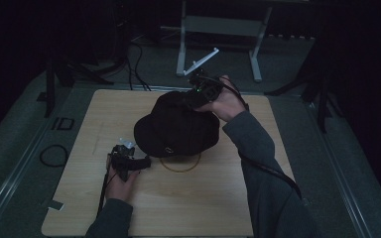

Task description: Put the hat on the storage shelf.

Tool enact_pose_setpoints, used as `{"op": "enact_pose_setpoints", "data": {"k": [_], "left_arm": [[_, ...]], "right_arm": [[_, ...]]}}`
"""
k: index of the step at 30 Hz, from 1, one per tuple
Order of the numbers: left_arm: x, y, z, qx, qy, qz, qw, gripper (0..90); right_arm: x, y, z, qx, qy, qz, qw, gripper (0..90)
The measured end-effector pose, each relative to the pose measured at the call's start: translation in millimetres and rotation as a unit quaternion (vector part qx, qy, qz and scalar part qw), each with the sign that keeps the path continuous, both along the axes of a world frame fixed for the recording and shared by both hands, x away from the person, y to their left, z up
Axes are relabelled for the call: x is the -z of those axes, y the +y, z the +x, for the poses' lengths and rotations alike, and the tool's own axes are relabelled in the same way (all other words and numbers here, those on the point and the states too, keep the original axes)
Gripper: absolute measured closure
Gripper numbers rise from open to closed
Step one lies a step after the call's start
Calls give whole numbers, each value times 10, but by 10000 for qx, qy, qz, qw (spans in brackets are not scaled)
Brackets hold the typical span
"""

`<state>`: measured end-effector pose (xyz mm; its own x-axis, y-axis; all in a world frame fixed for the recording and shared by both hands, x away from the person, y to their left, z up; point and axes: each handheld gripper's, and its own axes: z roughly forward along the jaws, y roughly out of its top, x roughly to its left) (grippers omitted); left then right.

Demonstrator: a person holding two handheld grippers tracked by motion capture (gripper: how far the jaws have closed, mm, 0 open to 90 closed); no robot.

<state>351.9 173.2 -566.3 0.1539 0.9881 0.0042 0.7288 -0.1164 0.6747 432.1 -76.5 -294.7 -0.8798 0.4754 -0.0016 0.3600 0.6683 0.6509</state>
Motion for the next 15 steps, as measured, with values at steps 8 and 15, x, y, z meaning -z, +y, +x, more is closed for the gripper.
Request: {"op": "enact_pose_setpoints", "data": {"k": [8, 15], "left_arm": [[2, -3, 1, -19, -19, -13, 10000, 7], [4, -5, 2, -34, -30, -23, 10000, 7]], "right_arm": [[-15, -7, -17, 44, 8, -97, 9999, 366], [-25, -17, -23, 27, 50, -107, 9999, 317]]}}
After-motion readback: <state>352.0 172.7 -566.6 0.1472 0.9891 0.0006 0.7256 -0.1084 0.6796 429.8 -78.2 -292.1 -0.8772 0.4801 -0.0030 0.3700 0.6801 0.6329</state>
